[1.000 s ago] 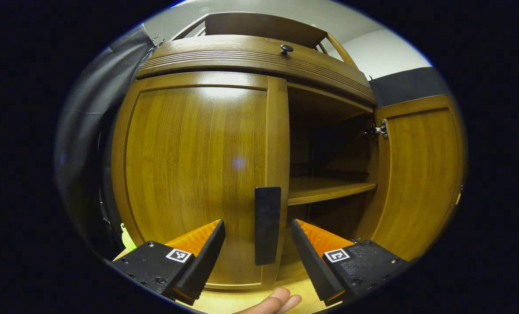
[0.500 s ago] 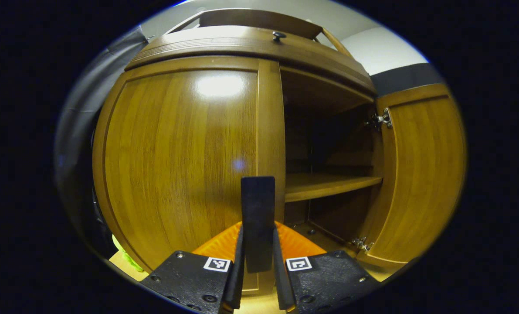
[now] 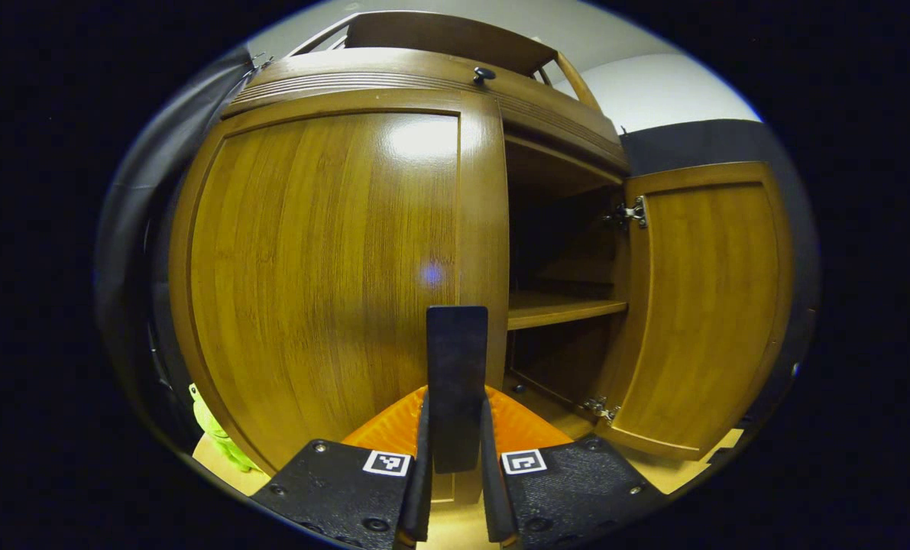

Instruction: Open the right door of the double-door shoe cabinet with the right hand, and open the left door with the left hand.

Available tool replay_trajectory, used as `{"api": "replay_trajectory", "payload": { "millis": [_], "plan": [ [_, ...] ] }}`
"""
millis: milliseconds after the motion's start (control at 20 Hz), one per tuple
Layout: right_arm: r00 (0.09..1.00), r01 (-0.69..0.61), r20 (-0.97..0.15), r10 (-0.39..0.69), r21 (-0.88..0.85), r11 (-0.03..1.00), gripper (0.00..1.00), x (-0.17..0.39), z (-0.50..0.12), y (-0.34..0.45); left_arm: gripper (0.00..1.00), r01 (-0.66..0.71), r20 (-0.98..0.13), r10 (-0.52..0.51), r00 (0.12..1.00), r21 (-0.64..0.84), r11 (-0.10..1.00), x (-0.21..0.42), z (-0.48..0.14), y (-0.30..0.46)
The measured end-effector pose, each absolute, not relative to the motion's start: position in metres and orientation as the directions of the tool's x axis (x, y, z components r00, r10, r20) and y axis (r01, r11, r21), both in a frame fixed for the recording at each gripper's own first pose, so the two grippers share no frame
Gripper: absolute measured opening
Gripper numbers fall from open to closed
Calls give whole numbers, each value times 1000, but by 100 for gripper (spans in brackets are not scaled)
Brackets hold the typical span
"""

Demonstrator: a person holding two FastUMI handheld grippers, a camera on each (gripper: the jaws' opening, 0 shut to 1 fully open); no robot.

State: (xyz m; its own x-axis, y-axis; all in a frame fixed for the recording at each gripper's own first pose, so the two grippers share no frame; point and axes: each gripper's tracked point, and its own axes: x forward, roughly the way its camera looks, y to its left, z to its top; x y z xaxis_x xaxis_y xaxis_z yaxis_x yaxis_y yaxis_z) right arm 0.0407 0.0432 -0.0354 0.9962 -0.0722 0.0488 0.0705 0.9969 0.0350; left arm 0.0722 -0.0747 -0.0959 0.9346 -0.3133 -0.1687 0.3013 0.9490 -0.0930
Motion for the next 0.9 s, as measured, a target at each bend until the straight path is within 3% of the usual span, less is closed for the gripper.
{"api": "replay_trajectory", "payload": {
  "millis": [500,900],
  "plan": [
    [997,71,24,-72,38,997,100,38,-26,54,30,390,-169,-403,899,-104,915,-10,-80,-40],
    [999,35,-2,-35,16,999,100,43,-34,70,30,406,-178,-418,891,-97,909,-50,-75,-8]
  ]
}}
